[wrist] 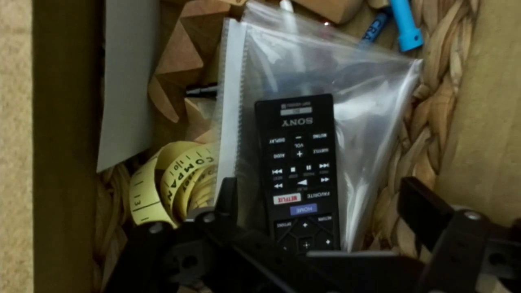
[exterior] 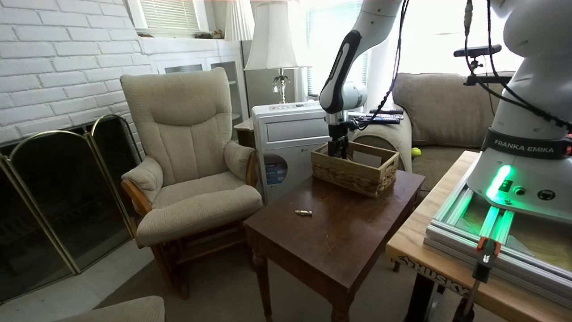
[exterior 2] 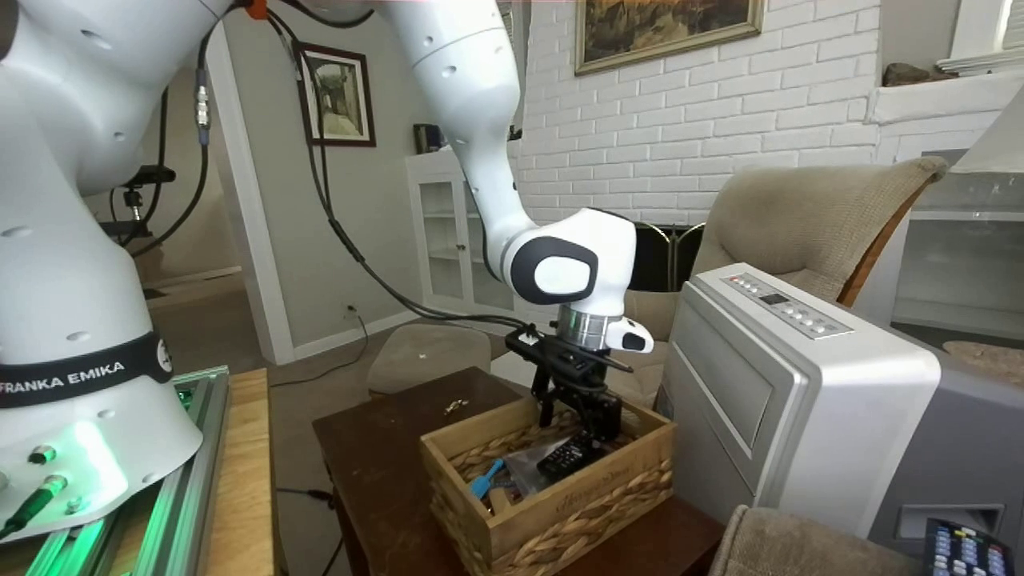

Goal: Turn off the device and put the remote on the couch

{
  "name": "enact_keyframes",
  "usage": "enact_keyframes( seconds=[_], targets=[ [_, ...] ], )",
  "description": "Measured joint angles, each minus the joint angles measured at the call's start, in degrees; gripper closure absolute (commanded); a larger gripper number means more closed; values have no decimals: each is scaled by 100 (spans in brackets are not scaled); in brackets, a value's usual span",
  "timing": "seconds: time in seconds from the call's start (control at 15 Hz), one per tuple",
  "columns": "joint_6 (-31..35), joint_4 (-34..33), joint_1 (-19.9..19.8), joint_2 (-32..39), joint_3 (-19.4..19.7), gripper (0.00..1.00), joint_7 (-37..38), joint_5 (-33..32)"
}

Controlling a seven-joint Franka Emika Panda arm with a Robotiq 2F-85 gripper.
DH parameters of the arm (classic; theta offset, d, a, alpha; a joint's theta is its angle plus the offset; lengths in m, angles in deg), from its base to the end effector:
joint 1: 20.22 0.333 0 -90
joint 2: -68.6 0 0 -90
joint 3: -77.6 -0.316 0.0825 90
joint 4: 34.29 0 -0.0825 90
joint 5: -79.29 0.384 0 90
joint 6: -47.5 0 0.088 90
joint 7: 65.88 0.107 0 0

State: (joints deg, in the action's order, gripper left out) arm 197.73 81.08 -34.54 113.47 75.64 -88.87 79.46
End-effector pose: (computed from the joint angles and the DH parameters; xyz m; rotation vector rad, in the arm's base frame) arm 0.5444 -0.1179 0.0448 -3.0425 -0.2669 0.2421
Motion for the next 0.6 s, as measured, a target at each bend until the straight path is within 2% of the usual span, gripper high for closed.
enact_keyframes(
  seconds=[0.2, 0.6],
  targets=[
    [-412, -251, -114, 110, -75, 0, 4, 48],
    [-453, -572, -200, 374, -81, 0, 90, 92]
  ],
)
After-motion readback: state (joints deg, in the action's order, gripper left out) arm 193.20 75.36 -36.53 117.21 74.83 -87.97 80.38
